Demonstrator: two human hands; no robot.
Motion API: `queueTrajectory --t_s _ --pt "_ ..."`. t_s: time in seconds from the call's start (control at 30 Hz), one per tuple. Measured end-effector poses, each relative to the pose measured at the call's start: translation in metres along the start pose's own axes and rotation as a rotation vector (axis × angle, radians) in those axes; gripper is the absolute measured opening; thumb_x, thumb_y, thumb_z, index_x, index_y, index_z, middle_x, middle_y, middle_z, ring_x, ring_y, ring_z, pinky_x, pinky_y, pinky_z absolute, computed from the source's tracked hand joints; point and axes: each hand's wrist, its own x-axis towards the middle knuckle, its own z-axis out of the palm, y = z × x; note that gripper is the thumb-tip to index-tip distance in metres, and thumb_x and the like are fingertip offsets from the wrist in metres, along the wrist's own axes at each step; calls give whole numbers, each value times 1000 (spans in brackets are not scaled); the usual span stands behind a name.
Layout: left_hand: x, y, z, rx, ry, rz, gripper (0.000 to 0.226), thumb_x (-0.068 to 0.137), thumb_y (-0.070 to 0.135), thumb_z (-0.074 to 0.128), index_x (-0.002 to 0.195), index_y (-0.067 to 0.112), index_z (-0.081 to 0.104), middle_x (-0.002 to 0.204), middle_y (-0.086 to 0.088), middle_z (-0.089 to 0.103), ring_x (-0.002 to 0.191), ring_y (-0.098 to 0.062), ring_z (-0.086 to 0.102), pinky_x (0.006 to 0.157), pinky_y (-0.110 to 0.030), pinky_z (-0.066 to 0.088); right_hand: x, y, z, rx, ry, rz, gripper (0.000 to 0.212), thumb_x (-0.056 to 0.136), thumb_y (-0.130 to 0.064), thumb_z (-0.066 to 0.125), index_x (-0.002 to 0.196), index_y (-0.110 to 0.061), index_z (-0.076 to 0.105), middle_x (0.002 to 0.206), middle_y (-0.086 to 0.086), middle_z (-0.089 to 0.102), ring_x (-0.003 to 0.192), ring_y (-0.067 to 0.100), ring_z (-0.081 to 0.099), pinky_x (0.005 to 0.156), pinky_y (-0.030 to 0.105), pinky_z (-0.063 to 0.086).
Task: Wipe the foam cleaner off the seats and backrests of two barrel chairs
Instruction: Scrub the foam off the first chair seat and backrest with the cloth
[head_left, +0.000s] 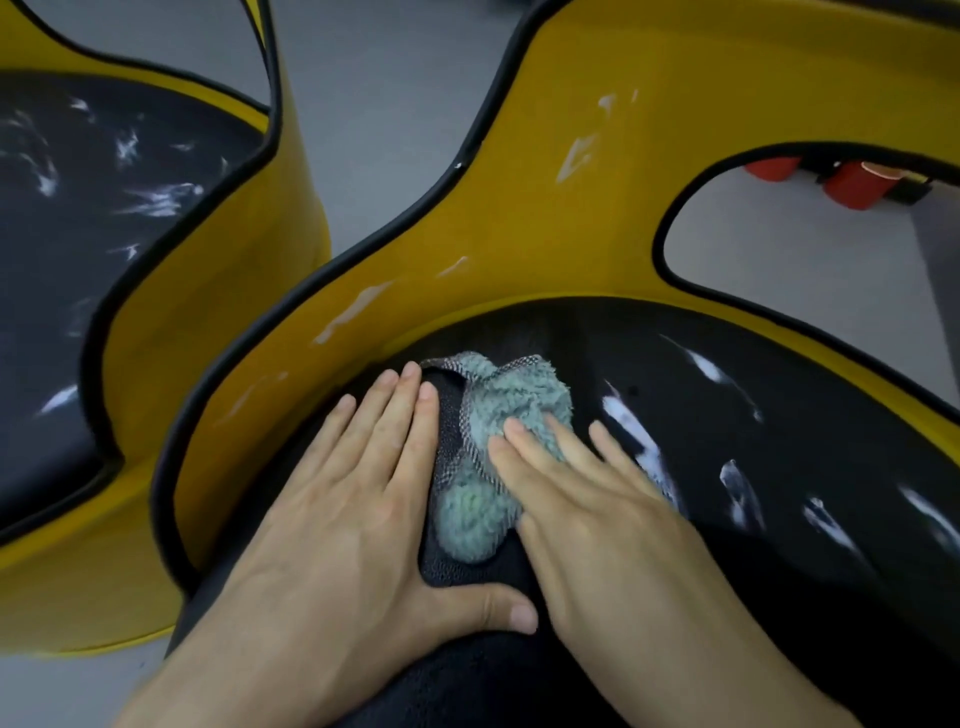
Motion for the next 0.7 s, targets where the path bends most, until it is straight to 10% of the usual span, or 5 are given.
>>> queueTrajectory --t_s 0.2,0.5,0.63,0.7 --pt "0 1 1 58 16 2 142 64 108 24 159 3 20 168 -12 14 155 -31 13 120 -38 6 79 14 -7 -66 -89 160 52 106 -23 30 156 -12 28 162 6 31 150 25 24 124 41 14" --pt "1 -2 1 42 -19 21 145 62 108 25 155 -2 32 164 -16 24 152 -30 25 116 -40 15 -35 -5 8 39 23 -1 61 110 -31 9 135 -7 60 138 7 62 129 30 56 102 40 37" --pt "2 3 -4 -5 44 25 151 52 113 14 159 11 -15 166 -5 -25 154 -14 -20 121 -32 -10 -17 -2 11 -6 32 -13 57 107 -30 15 137 -4 56 136 10 63 128 31 58 106 39 37" --pt "2 2 -4 -16 29 28 148 54 112 17 159 13 -12 167 -3 -21 154 -15 -19 121 -32 -10 17 1 6 -55 26 43 53 97 -25 36 141 -4 55 143 10 58 134 29 53 114 38 38"
